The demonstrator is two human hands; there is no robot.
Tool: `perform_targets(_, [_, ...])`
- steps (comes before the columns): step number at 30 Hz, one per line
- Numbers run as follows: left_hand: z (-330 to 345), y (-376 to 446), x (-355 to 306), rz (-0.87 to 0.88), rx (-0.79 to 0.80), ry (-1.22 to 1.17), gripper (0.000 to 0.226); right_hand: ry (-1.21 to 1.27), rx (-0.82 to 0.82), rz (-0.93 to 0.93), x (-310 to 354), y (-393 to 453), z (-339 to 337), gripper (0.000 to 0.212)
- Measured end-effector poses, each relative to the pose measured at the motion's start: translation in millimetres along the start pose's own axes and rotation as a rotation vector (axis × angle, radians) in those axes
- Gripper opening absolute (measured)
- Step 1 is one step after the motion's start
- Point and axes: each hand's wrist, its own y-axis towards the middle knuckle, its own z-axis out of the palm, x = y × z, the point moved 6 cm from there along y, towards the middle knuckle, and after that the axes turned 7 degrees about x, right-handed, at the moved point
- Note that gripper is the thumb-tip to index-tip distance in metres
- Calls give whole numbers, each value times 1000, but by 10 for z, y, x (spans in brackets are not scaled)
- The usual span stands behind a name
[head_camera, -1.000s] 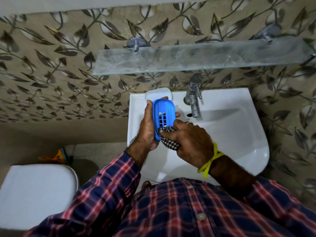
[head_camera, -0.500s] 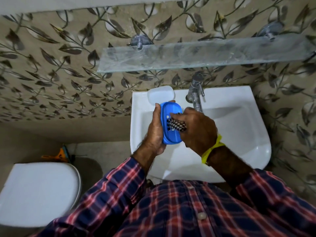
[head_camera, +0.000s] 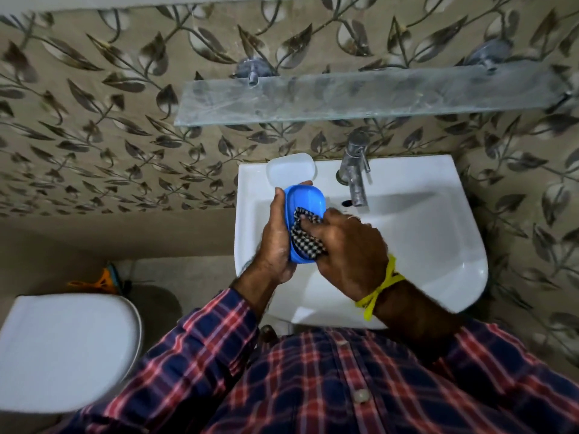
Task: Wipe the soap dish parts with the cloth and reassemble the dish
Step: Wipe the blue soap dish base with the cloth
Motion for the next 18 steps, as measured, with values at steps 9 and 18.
perform_targets(9, [-7,-90,-10,-21,-26,38,61,22,-7,74,-125,65,89,64])
perform_targets(18, [7,-132,-79,32,27,71,57,-40,-23,131,-202,133,70,58])
